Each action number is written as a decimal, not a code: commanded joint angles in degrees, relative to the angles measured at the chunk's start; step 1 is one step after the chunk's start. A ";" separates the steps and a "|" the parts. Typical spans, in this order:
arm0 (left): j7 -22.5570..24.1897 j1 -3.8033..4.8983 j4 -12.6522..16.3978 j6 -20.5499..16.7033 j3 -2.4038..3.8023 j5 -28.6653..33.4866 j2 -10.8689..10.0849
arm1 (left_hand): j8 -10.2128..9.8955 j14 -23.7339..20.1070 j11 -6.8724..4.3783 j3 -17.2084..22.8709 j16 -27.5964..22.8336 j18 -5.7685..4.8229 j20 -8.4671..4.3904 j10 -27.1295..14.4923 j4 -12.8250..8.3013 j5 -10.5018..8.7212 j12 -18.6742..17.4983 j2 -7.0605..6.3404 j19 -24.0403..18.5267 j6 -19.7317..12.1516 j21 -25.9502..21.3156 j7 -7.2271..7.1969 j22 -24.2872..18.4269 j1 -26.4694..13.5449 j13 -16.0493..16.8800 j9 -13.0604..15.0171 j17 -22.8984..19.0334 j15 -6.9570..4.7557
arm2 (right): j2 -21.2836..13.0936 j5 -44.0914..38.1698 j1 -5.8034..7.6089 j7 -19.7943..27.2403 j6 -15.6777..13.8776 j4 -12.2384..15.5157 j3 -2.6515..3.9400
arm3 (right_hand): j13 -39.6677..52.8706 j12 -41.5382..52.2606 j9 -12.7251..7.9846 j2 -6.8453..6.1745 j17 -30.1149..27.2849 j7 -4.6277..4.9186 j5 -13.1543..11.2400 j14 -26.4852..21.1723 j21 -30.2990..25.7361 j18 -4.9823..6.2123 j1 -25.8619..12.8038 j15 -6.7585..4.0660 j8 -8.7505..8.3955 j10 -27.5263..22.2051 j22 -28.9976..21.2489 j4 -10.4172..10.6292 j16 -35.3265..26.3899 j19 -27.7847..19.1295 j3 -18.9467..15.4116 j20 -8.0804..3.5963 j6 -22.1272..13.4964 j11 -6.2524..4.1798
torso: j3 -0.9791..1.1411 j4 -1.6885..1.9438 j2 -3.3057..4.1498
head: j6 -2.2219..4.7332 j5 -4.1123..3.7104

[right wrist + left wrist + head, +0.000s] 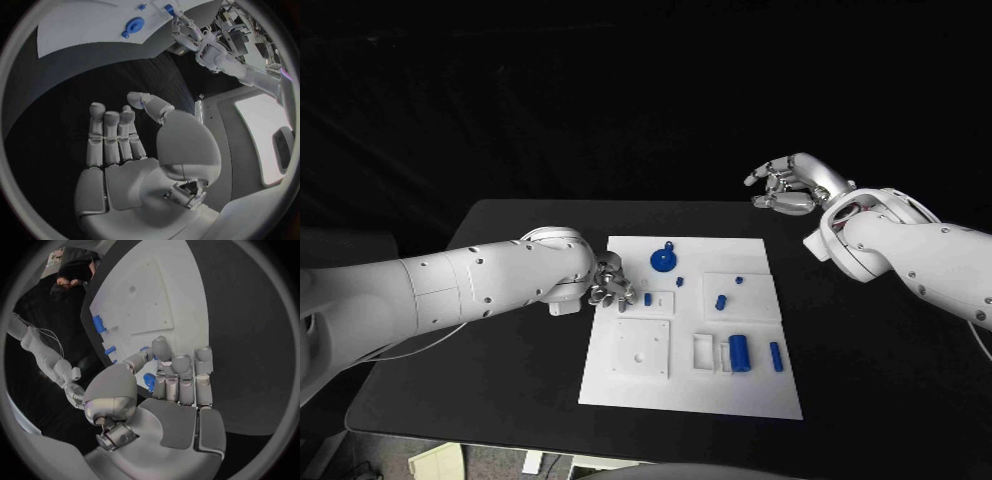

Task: Assemble the parts on the task board

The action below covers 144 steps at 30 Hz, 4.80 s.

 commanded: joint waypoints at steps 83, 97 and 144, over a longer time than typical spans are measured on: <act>-1.39 -0.58 -2.26 2.44 0.01 4.39 1.17 | 0.28 1.09 -0.44 8.84 0.16 0.60 -7.45 0.21 -8.96 0.64 0.59 1.72 -0.14 0.48 0.42 -0.08 0.91 -3.07 -0.16 0.74 0.20 -1.31 | -0.06 -0.07 0.01 0.13 1.05 0.46 0.02 | -0.07 -0.11 -0.08 -0.34 -0.07 0.43 0.18 -0.17 -0.11 0.90 0.10 -0.24 -0.14 -0.45 1.01 -0.03 -0.19 -0.28 0.66 0.02 -0.10 -0.02 | 0.00 0.02 0.01 | -0.10 -0.04; -1.17 -0.58 -2.45 1.00 0.02 4.27 1.28 | 0.19 1.11 -0.46 9.00 0.12 0.71 -7.52 0.21 -7.83 -2.38 0.62 2.17 -0.07 0.51 0.43 -0.10 0.87 -4.39 -0.29 0.87 0.21 -1.34 | -0.10 -0.07 0.01 0.13 1.04 0.50 0.02 | -0.06 -0.09 -0.08 -0.31 -0.07 0.43 0.37 -0.17 -0.11 0.90 0.12 -0.24 -0.13 -0.46 1.00 -0.01 -0.17 -0.29 0.75 0.02 -0.10 -0.03 | -0.03 0.04 0.01 | 0.06 -0.02; -0.88 -0.57 -2.64 0.49 0.02 4.51 1.01 | -0.88 0.48 -0.08 -0.17 -0.21 1.13 -7.69 -0.21 -1.18 -11.01 0.58 -9.81 -0.48 -0.54 0.15 0.27 0.74 -3.97 -0.73 0.96 0.08 -1.25 | -0.26 -0.07 0.01 0.12 0.82 0.63 0.02 | -0.06 -0.07 -0.11 -0.42 -0.08 0.45 0.62 -0.20 -0.08 0.90 0.18 -0.24 -0.17 -0.48 1.01 -0.04 -0.16 -0.31 0.89 0.02 -0.22 -0.01 | -0.02 0.04 0.00 | 0.01 -0.15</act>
